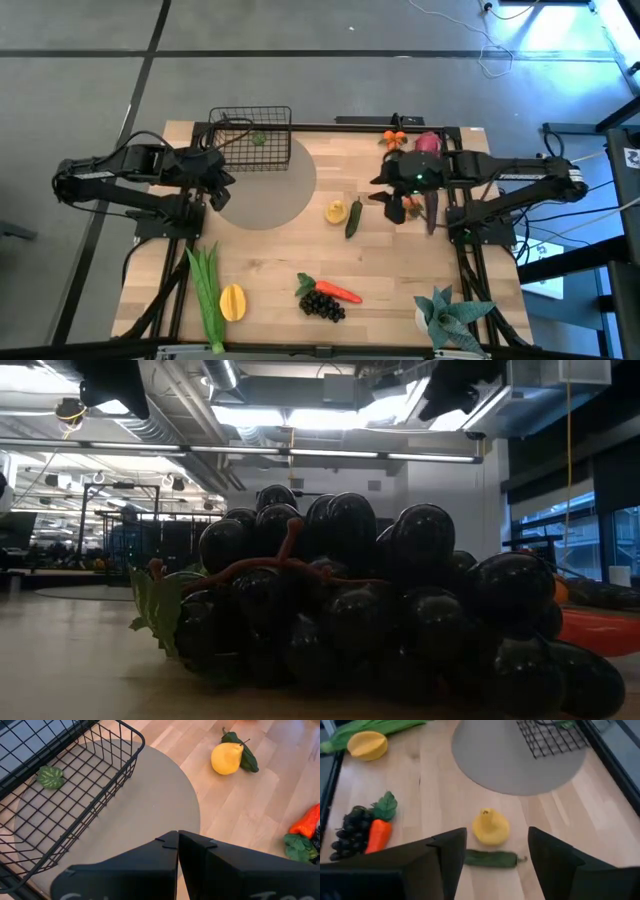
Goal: Build produce basket
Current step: Put the yellow pear into the wire basket
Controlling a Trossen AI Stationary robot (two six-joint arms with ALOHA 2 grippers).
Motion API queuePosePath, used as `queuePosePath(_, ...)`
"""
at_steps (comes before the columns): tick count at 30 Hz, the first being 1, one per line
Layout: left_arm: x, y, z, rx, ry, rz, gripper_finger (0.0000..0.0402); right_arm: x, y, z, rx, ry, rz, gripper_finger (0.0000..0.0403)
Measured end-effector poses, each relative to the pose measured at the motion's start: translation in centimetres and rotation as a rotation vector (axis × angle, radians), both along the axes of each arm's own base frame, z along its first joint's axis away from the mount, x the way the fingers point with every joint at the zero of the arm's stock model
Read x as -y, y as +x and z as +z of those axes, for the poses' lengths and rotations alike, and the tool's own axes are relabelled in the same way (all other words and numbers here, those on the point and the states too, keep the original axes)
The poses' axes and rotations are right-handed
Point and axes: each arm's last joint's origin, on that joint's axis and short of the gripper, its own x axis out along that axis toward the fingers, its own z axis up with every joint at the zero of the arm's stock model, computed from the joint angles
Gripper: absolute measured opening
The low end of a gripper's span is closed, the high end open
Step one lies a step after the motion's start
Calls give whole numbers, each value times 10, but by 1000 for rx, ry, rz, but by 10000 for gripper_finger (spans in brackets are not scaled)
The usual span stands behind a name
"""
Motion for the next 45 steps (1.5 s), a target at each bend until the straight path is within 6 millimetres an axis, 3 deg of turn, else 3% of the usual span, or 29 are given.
queuePosePath(11, 0, 0, 0, 2, 1, 1, 0, -2, 41, -34, -85, -58, 64, 200)
queuePosePath(20, 0, 1, 1, 15, -2, 2, 0, -4, 52, -46, -109, -36, 116, 200)
queuePosePath(27, 6, 1, -1, 32, -243, -55, 0, -5, 55, -49, -109, -17, 146, 200)
queuePosePath(32, 7, 1, -1, 29, -277, -60, 0, -5, 58, -52, -119, -35, 192, 200)
queuePosePath(45, 7, 0, -1, 29, -272, -56, 0, -3, 96, -98, -173, -165, 220, 200)
